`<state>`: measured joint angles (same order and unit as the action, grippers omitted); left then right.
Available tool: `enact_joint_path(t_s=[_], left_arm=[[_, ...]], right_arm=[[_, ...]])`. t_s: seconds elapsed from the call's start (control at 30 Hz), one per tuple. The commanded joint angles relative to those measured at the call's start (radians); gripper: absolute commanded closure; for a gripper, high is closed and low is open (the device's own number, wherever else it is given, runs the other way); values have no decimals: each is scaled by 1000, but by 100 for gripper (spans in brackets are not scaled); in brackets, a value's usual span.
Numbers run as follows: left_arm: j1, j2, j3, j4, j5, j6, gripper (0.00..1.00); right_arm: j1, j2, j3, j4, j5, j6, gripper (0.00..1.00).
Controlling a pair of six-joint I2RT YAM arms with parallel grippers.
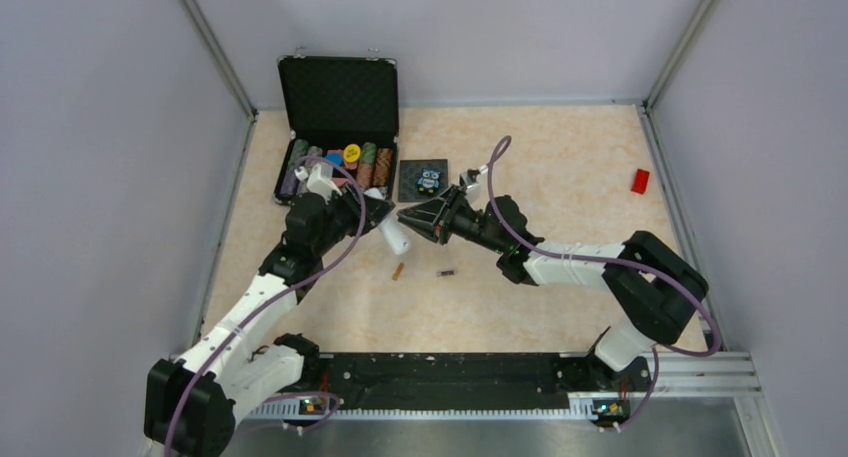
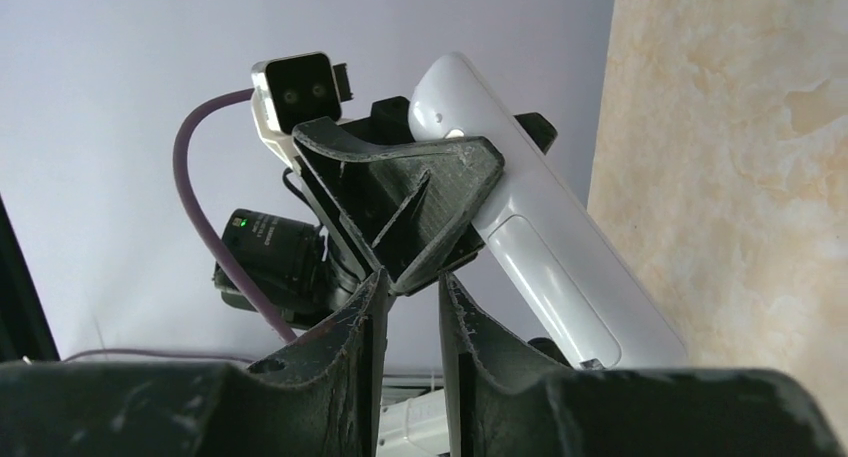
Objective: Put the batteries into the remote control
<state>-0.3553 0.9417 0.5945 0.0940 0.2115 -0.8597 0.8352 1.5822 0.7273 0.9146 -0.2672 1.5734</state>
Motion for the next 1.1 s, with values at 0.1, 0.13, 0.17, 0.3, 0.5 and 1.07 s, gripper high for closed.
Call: enact_joint_path(t_s=[0.1,0.13,0.17,0.3,0.5,1.07], left_arm=[[0,-11,28,50,-46,23,100],[0,-12,29,57,-50,23,100],[-1,-12,29,64,-54,20,100],[0,-5,37,84,-52,13,100],[0,-3,37,96,-47,8,100],[0,20,33,141,-46,5,100]], right_arm=[[0,-86,12,-200,47,-10,64],[0,-92,16,-232,49,-13,60],[3,-96,17,-254,50,-12,58],[10,-101,20,-297,49,-8,55],[16,-97,26,-326,45,-5,61],[19,-74,55,-339,15,-12,70]])
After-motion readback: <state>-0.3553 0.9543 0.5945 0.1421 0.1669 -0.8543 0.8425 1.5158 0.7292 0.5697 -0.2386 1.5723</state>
